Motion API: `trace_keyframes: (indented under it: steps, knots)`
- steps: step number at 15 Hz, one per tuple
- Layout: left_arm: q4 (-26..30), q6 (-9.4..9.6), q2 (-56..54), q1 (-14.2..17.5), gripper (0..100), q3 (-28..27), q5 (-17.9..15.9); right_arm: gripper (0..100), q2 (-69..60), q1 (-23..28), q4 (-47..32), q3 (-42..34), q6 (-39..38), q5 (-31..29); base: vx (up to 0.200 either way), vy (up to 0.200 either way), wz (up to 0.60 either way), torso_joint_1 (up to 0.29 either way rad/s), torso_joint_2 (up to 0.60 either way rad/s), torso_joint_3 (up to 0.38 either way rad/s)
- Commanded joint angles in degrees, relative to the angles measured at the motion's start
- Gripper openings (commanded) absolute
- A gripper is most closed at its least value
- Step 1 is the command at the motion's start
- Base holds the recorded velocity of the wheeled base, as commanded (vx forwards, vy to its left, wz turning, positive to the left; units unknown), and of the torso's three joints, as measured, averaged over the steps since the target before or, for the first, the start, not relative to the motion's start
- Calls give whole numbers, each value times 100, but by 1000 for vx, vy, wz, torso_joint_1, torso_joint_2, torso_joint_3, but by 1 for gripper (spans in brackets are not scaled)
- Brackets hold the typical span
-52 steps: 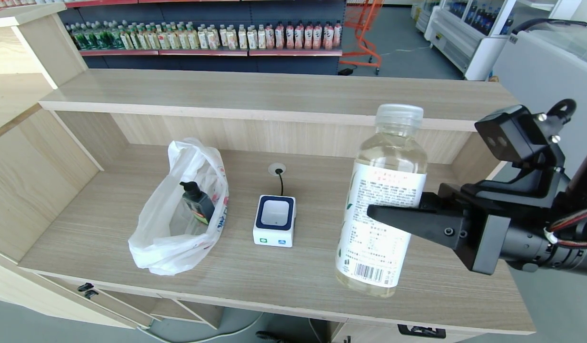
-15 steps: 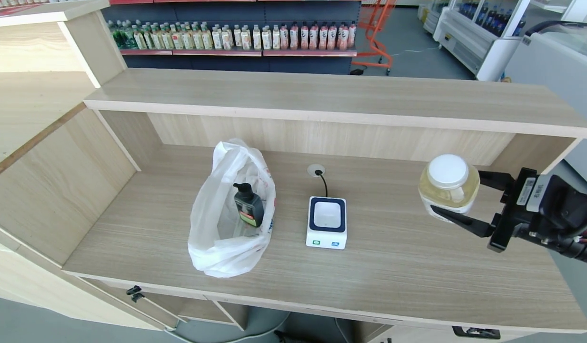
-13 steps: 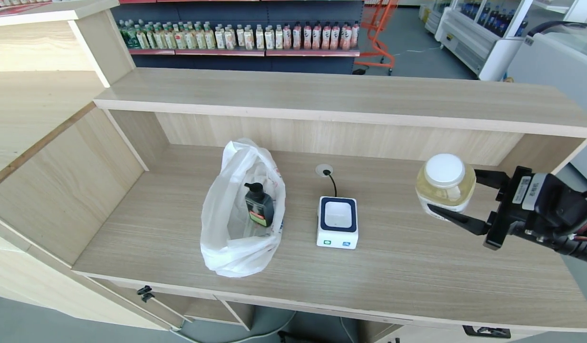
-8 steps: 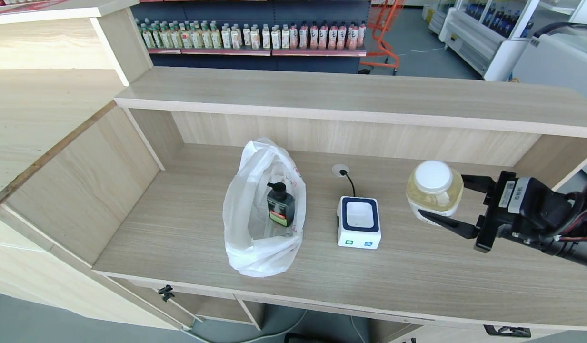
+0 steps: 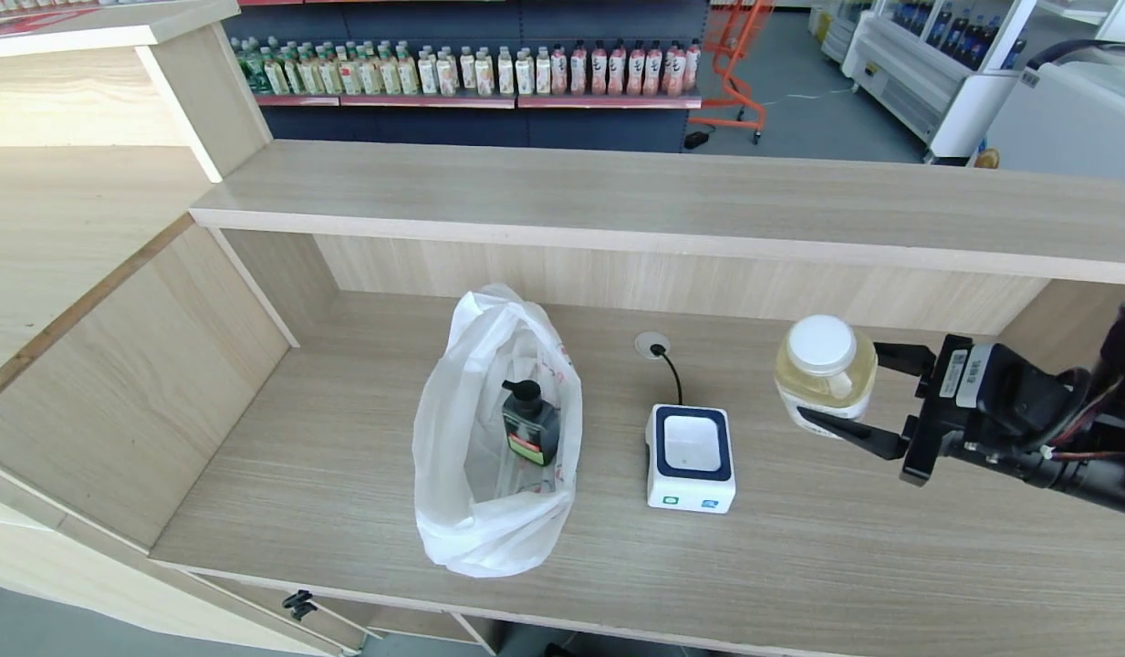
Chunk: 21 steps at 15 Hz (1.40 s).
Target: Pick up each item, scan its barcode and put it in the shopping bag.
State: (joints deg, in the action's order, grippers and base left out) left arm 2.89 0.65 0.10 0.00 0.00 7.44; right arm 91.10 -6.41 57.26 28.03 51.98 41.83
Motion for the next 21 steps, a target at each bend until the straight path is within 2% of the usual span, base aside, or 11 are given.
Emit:
trace_keyframes:
  steps: [1,3,7,8,9,12,16,21]
  knots:
    - [1,-3,-1,0,100,0,3,0,206,0,-13,54,5,27,0,0,0,0,0,0]
    - [1,-3,-1,0,100,0,3,0,417,0,-4,45,40,194,0,0,0,0,0,0]
    - [1,-3,-1,0,100,0,3,0,997,-18,497,124,49,625,0,0,0,0,0,0]
    - [1,-3,-1,0,100,0,3,0,1490,-71,1033,291,40,933,0,0,0,0,0,0]
    - [1,-3,-1,0,100,0,3,0,1701,-79,1244,344,23,1100,0,0,0,0,0,0]
    - [1,-3,-1,0,100,0,3,0,2008,-79,1340,379,49,1478,0,0,0,0,0,0]
    - [1,-3,-1,0,100,0,3,0,2632,-141,1648,722,49,1776,0,0,0,0,0,0]
    - [1,-3,-1,0,100,0,3,0,3212,-466,1815,1328,49,1776,0,0,0,0,0,0]
